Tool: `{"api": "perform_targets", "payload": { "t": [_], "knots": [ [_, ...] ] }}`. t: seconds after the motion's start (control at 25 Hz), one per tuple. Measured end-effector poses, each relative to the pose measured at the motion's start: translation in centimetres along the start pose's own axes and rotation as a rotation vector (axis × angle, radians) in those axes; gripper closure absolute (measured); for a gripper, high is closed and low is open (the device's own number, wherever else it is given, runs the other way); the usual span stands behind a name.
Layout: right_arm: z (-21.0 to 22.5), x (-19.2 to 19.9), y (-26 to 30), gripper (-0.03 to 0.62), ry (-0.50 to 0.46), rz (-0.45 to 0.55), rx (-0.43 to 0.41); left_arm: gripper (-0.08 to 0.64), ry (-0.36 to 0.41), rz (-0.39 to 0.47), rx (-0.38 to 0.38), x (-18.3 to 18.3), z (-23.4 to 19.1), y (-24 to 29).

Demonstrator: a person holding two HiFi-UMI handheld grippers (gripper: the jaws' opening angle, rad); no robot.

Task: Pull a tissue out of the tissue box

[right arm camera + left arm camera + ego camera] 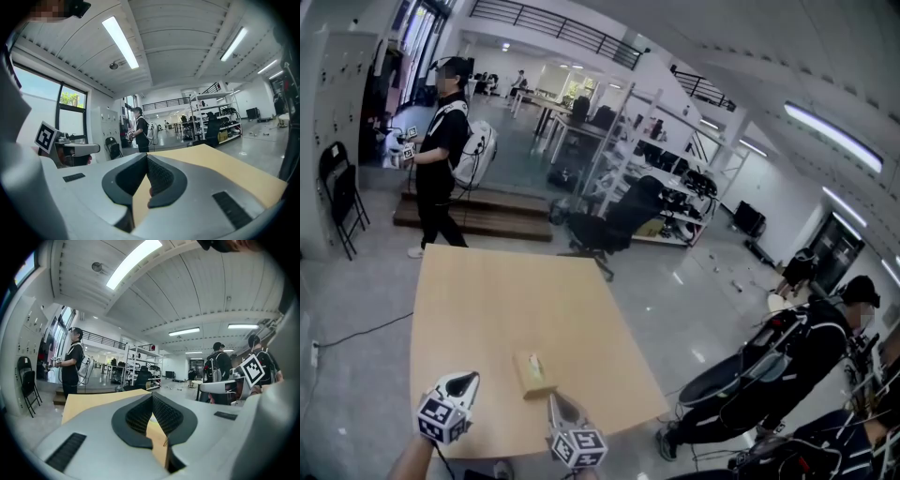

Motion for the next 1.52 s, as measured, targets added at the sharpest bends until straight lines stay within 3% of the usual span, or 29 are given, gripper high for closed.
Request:
{"api": "perform_targets", "payload": {
  "t": [0.76, 1.52],
  "knots": [
    [7.2, 4.0, 9.6, 0.581, 0.05, -0.1, -0.057, 0.552, -0.043, -0.074, -0.074, 4.5, -3.8, 9.1],
    [7.9, 9.5, 10.8, 0.581, 0.118, -0.247, -0.089, 0.552, -0.124, -0.204, -0.098, 10.2, -3.3, 9.9]
  ]
}}
Point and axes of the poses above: the fingertips, and each gripper's own axes: y forward along the fingers, z to its right, x out of its underside, the point moved 5 cm from there along -y, backward along the fingers, and after that the axes turned 9 degrees about z, right-handed, at the moved point
